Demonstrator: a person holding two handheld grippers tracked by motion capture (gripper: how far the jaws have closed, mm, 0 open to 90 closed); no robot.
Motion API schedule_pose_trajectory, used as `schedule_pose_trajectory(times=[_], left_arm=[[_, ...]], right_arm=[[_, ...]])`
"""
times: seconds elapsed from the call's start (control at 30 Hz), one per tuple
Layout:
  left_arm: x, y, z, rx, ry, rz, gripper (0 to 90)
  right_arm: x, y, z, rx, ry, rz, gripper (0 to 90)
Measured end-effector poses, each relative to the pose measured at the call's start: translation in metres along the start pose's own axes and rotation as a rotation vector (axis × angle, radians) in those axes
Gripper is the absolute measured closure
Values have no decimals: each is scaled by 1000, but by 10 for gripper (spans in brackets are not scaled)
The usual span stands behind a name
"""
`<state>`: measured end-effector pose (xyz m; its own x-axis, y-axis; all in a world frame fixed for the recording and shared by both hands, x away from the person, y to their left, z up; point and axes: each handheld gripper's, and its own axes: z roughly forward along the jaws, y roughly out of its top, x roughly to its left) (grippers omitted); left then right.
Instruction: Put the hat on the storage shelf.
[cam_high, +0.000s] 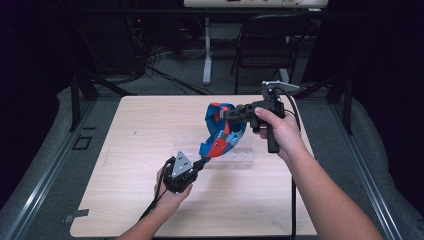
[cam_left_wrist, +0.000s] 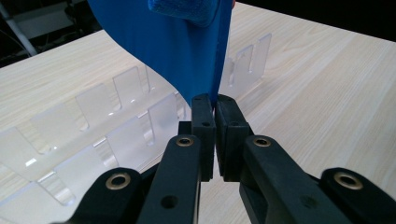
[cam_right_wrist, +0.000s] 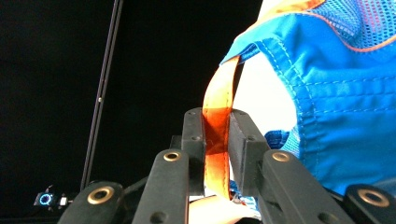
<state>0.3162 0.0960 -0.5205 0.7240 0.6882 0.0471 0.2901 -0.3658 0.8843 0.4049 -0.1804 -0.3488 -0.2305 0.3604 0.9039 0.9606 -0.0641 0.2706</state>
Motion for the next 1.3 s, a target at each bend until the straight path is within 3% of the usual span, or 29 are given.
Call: schedule_pose_trajectory(times=[0.73, 0.9, 1.3], left_arm=[[10, -13, 17, 52, 3, -23, 875], [9, -16, 19, 71, 0, -15, 874], [12, -18, 19, 71, -1, -40, 875]], right_arm=[[-31, 3, 11, 17, -19, 57, 778], [-35, 2, 12, 19, -26, 63, 778], [-42, 1, 15, 12, -43, 69, 777]])
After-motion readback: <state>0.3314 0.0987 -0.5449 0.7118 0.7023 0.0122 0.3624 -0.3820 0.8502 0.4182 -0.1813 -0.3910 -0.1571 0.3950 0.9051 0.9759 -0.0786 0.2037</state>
